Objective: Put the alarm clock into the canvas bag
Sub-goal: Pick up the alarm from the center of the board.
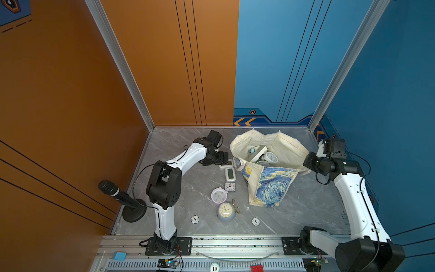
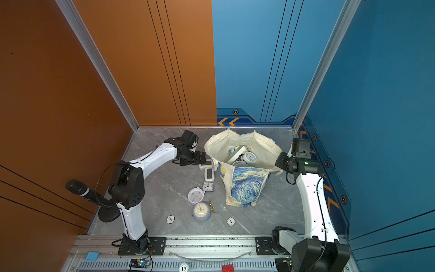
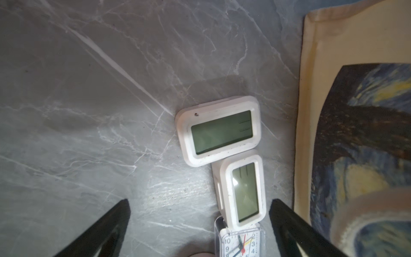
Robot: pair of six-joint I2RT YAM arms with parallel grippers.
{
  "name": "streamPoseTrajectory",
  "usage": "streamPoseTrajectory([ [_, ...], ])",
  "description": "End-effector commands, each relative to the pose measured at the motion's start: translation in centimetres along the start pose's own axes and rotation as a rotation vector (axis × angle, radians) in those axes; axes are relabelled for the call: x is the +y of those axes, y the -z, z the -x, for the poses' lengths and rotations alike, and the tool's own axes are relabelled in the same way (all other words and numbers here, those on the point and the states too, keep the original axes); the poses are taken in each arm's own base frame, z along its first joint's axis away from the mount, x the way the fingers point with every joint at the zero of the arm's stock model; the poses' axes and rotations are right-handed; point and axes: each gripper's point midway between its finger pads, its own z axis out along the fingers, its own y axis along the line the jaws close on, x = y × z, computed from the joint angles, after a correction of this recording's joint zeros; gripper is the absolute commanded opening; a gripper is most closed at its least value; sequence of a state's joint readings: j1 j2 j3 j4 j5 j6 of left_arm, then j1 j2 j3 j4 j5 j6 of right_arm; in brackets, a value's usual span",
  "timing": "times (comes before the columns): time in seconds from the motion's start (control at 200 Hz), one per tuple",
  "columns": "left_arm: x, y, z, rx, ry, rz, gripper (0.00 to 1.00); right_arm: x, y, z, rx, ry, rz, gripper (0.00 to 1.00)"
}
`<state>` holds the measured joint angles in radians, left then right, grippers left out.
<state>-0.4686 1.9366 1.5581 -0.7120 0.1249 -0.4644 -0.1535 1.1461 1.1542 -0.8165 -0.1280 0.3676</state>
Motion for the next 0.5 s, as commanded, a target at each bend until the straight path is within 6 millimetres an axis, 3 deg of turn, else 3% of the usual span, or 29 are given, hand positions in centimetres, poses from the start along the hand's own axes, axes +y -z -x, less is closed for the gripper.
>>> streamPoseTrajectory([
  [0.0,-1.1,-0.5,1.3,-0.036,0.022,0.018,0.98,0.0,0.3,0.4,-0.024,0.011,-0.002,0.09],
  [0.496,-2.5,-4.2,2.3,-0.072,0.053,0.128,0.98,0.0,0.1,0.3,-0.021,0.014,-0.004,0.09],
])
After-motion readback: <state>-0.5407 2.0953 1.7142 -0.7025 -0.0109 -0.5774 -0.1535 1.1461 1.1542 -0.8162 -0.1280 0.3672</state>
